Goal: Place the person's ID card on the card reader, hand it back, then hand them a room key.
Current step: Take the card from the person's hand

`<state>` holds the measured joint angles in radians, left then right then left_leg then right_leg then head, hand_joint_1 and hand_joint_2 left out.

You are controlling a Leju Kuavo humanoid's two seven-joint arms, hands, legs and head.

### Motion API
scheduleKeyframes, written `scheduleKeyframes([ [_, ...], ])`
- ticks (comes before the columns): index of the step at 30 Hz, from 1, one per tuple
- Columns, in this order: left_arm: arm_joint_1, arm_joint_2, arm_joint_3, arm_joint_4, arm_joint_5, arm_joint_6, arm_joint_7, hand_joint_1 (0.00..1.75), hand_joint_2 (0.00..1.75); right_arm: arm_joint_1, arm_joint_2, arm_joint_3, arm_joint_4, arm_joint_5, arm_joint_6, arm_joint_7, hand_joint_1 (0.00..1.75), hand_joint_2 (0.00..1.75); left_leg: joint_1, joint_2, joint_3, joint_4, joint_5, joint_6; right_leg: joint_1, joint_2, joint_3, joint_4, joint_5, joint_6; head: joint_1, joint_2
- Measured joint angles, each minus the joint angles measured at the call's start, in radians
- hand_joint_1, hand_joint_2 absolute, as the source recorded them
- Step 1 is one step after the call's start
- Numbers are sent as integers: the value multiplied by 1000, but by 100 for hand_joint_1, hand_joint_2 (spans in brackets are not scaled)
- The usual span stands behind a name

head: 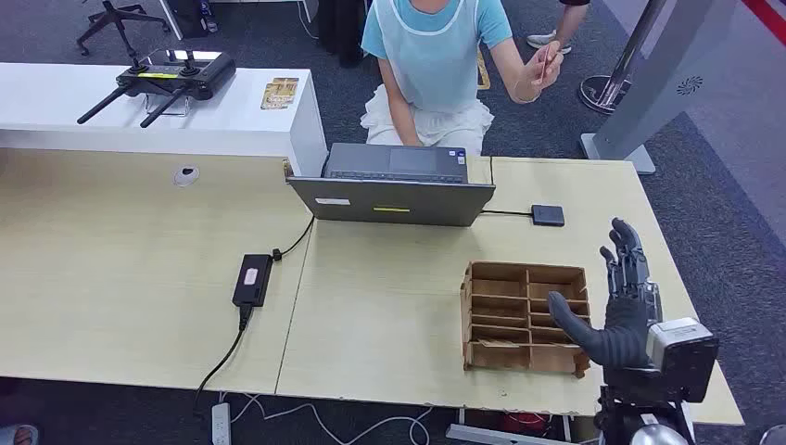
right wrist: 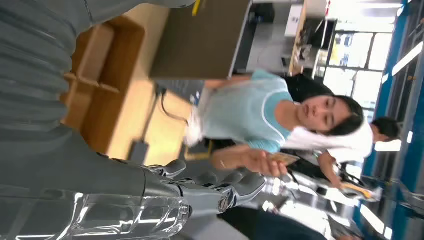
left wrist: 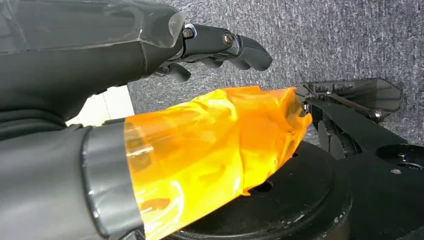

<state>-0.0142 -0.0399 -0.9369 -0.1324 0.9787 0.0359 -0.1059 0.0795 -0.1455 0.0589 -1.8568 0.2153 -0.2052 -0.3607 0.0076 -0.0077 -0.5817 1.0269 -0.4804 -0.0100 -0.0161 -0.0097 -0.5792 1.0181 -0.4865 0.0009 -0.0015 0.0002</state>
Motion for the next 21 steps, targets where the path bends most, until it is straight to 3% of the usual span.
scheduleKeyframes([
  [8, 0, 7, 0, 0, -10, -6, 0, 0, 0, -178, -68, 78, 11, 320, -166, 97, 0, 175, 0, 2, 0, 0, 1, 0, 0, 2, 0, 0, 2, -1, 0, 0],
  [14, -6, 16, -13, 0, -42, -14, 25, 0, 0, -394, -115, 176, 54, 600, -220, 228, 0, 175, 0, 4, 1, 0, 1, -1, 0, 4, -1, 1, 2, -1, 0, 0],
  [21, -12, 21, -33, -1, -53, -14, 39, 0, 0, -557, -139, 245, 115, 673, -220, 288, 0, 175, 0, 3, 1, 0, 2, -1, 0, 3, -1, 1, 2, -1, 0, 0],
])
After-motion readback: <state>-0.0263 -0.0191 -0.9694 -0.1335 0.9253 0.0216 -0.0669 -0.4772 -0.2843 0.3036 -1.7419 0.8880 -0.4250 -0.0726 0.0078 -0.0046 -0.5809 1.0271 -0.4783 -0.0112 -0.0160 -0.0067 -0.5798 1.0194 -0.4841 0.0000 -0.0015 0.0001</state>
